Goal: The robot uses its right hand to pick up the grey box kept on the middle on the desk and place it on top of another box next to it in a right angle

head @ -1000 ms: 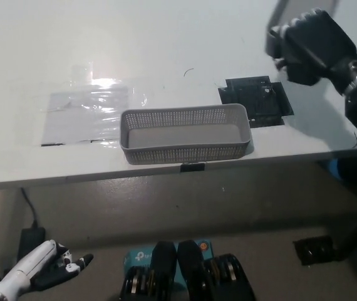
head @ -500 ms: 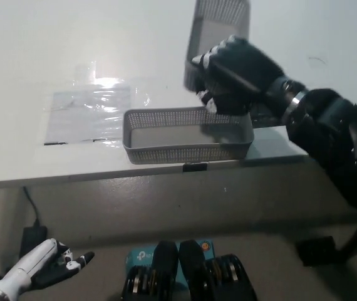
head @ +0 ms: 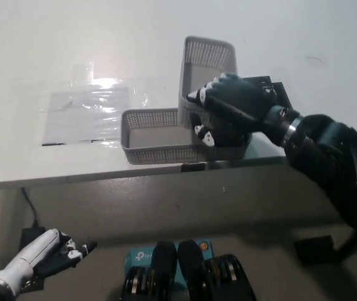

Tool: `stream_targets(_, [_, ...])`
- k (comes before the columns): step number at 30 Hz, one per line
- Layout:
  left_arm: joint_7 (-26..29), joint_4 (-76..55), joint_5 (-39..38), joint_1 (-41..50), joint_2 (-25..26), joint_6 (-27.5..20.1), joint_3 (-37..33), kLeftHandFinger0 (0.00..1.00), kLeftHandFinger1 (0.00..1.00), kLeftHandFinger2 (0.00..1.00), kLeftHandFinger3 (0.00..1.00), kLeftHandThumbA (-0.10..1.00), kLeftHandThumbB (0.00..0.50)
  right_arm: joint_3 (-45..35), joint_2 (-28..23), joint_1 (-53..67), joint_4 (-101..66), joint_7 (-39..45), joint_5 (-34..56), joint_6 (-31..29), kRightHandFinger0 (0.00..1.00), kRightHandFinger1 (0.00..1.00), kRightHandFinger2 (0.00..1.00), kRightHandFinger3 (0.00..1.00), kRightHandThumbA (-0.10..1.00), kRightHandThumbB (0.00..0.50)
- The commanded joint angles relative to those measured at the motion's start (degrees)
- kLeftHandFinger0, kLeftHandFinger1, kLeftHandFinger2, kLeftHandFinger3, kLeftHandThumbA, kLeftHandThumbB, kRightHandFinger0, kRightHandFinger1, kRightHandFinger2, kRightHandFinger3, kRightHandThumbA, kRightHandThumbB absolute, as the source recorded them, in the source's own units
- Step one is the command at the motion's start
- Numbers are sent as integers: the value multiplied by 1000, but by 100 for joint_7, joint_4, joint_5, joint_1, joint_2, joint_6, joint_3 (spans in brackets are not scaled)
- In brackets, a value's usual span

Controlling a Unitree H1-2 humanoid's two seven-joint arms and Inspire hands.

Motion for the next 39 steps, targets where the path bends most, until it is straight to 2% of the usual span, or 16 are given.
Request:
stream_targets(1, [-95,-84,58,-126,157,-70,-25,71,0,61,213,801,167,-44,139,-46,-21,16,187,-304,0,27,364,285,-100,258])
stream_targets(6, [-127,-125,63,-155,169,-66,-46,12,0,48,209,766,154,-39,361,142,231,-173,95,-434,0,81,414,339,-100,249])
stream_targets(11, [-170,-60,67,-236,169,-122,-102,19,0,43,197,808,183,-36,434,234,285,-269,-65,-457,0,40,377,306,-100,257])
stream_targets(21, [-216,-50,-18,-215,165,-105,-135,0,0,63,200,782,172,27,397,220,639,-778,-486,-699,0,6,335,294,-100,278])
stream_targets(24, [-183,-51,26,-201,169,-128,-152,2,0,50,191,773,173,122,274,157,799,-692,-607,-698,0,122,497,437,-100,189])
stream_targets(25, [-178,-46,28,-201,170,-143,-153,4,0,49,189,774,174,140,254,146,816,-665,-662,-698,0,151,525,445,-100,148])
stream_targets(28, [-173,-38,30,-203,165,-136,-152,2,13,54,181,773,174,289,136,127,824,-641,-928,-698,0,208,598,438,-100,87])
stream_targets(30, [-151,-55,111,-191,203,-169,-181,0,0,34,190,786,171,337,113,154,811,-453,-928,-578,0,147,545,379,-100,0])
stream_targets(32, [-163,-54,58,-185,196,-184,-162,0,0,34,182,782,173,359,89,159,773,-304,-862,-546,0,76,480,460,-100,0])
stream_targets(33, [-179,-61,18,-186,183,-147,-145,0,0,19,171,763,170,390,49,155,658,-93,-863,-424,61,164,531,661,-100,31])
stream_targets(34, [-194,-60,8,-192,182,-123,-144,0,0,21,168,760,169,414,15,149,574,-12,-920,-362,146,294,580,831,-47,24])
stream_targets(35, [-207,-72,36,-199,189,-72,-159,15,0,32,195,787,179,433,-6,144,517,22,-1001,-310,273,387,583,960,92,42])
stream_targets(36, [-219,-93,72,-205,198,-19,-177,18,0,33,202,788,167,472,-37,130,453,15,-1160,-260,372,468,576,1000,201,73])
stream_targets(37, [-204,-96,54,-155,197,-79,-174,20,0,31,199,777,151,520,-49,141,425,-41,-1305,-258,463,586,678,1000,258,118])
stream_targets(38, [-198,-83,32,-147,198,-137,-168,26,0,29,194,767,150,535,-58,138,386,-3,-1361,-201,532,634,678,1000,284,109])
stream_targets(39, [-159,-74,96,-147,205,-166,-186,46,12,47,190,777,163,549,-76,132,324,33,-1402,-168,666,816,843,1000,350,124])
